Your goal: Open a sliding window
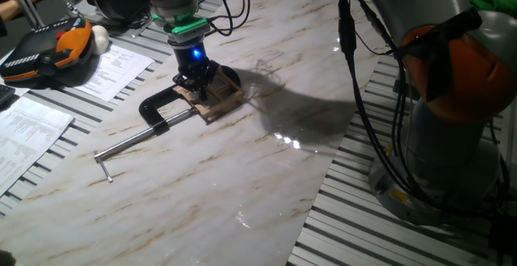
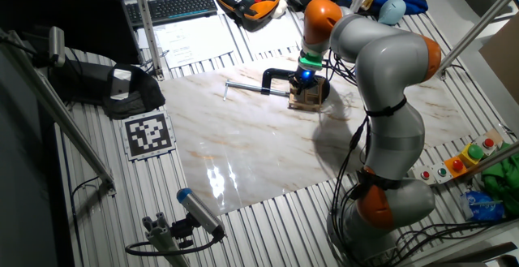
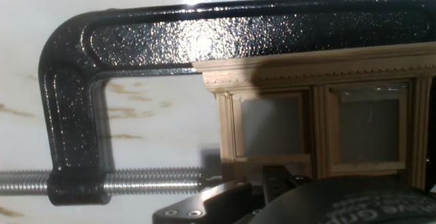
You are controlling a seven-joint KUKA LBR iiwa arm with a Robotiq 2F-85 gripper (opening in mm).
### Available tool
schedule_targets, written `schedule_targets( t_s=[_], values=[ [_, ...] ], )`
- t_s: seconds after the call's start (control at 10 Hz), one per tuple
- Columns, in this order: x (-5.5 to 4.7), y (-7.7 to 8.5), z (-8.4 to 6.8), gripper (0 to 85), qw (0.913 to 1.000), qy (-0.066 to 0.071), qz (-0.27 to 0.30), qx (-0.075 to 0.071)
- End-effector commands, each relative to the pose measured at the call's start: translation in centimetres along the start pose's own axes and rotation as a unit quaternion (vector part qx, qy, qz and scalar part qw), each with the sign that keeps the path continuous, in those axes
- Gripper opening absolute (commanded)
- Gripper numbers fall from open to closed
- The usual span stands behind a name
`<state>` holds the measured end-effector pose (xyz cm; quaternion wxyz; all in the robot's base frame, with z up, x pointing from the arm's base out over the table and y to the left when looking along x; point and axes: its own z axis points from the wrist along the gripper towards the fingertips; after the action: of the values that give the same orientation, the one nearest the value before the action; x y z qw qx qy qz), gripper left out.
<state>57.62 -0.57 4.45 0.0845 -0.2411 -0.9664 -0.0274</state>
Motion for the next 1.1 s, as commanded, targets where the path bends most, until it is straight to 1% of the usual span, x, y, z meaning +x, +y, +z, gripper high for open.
schedule_targets(
  t_s=[0.0,0.7,1.0],
  values=[
    [-0.05,-0.03,0.02,0.0,1.0,0.0,0.0,0.0],
    [-0.48,0.11,-0.19,0.0,0.9999,-0.003,-0.005,0.009],
    [-0.72,0.16,-0.18,0.0,0.9999,-0.002,-0.005,0.009]
  ],
)
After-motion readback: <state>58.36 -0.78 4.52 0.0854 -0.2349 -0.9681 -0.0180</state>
